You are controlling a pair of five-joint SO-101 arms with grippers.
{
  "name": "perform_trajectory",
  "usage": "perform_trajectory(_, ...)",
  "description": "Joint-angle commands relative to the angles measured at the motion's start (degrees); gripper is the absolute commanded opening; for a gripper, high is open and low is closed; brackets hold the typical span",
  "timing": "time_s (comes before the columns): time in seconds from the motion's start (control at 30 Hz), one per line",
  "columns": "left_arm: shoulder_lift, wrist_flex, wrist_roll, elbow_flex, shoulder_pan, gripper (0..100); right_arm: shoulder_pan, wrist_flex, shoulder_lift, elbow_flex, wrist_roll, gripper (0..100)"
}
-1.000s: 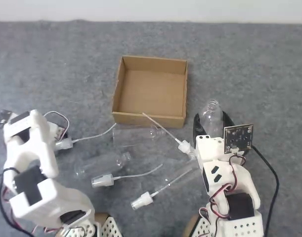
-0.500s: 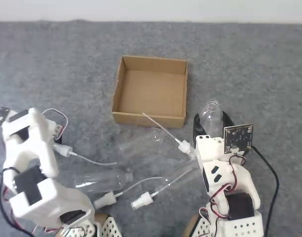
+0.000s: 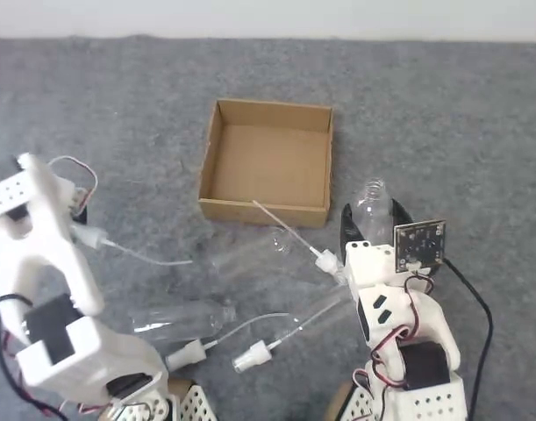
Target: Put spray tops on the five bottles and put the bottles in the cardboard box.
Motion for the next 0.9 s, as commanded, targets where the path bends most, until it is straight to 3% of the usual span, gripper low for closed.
perform_trajectory(0.0, -0.88, 4.92, 0.09, -9.01, 0.18, 1, -0.84, -1.36, -0.84, -0.88, 0.09, 11.7)
perform_trajectory(0.5, -0.97, 21.54, -11.87, -34.42, -0.26, 1, -0.84, -1.36, -0.84, -0.79, 0.09, 11.7)
perform_trajectory(0.67, -4.75, 21.63, -13.98, -34.68, -0.18, 1, -0.92, -1.27, -0.84, -0.79, 0.09, 11.7)
perform_trajectory(0.87, -20.13, 19.87, -14.77, -28.0, 1.58, 1, -0.92, -1.27, -0.84, -0.79, 0.09, 11.7)
